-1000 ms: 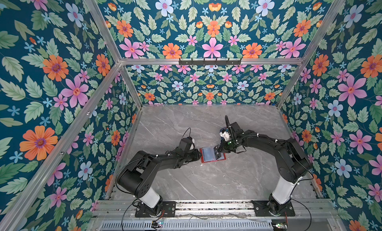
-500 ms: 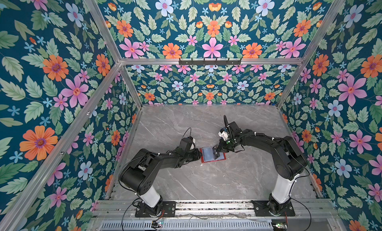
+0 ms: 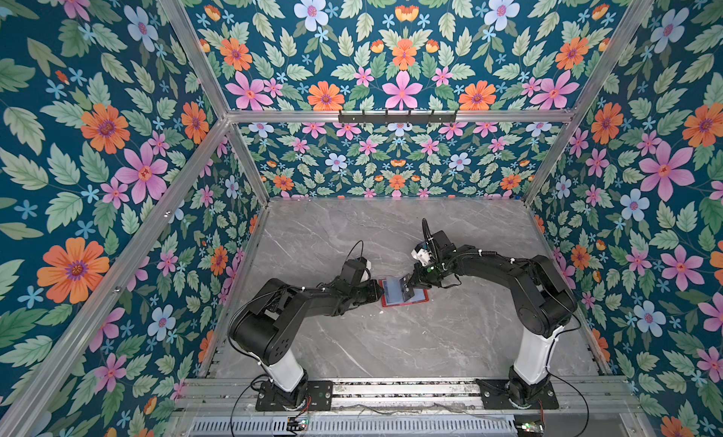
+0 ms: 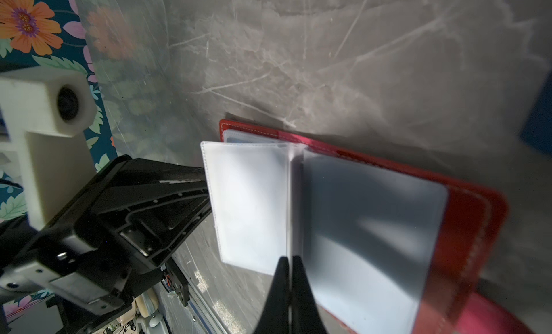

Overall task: Insert credit cards into a card holder
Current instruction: Insert the credit card into the card slot.

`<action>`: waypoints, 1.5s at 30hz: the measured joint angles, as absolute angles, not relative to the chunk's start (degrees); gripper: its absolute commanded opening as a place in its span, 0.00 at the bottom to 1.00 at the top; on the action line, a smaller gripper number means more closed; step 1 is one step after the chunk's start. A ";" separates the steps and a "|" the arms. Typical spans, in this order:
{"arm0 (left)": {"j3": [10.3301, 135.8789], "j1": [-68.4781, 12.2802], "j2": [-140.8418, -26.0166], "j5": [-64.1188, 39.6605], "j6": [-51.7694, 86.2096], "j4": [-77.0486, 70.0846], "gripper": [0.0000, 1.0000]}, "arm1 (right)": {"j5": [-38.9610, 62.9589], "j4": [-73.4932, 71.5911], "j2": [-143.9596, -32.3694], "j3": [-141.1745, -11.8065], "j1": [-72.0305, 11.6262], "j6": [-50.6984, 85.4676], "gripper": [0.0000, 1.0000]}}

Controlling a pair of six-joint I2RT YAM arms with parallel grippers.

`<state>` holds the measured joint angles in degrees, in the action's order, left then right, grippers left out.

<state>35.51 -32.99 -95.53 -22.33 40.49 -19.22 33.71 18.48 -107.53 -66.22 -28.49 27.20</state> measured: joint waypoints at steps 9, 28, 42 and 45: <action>35.92 -32.97 -95.96 -22.06 40.49 -19.16 0.18 | 34.33 16.73 -107.28 -64.95 -28.45 27.20 0.00; 36.47 -33.01 -95.37 -18.68 40.23 -16.73 0.13 | 35.99 14.41 -105.60 -62.30 -28.47 27.62 0.00; 37.01 -33.01 -96.20 -19.03 40.07 -17.23 0.12 | 36.12 12.47 -101.27 -58.81 -26.17 28.29 0.00; 37.21 -33.01 -96.42 -19.31 40.05 -17.32 0.12 | 37.19 12.38 -101.21 -58.19 -25.12 28.23 0.00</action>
<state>37.21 -33.01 -96.42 -19.31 40.05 -17.32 37.19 12.38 -101.21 -58.19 -25.12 28.23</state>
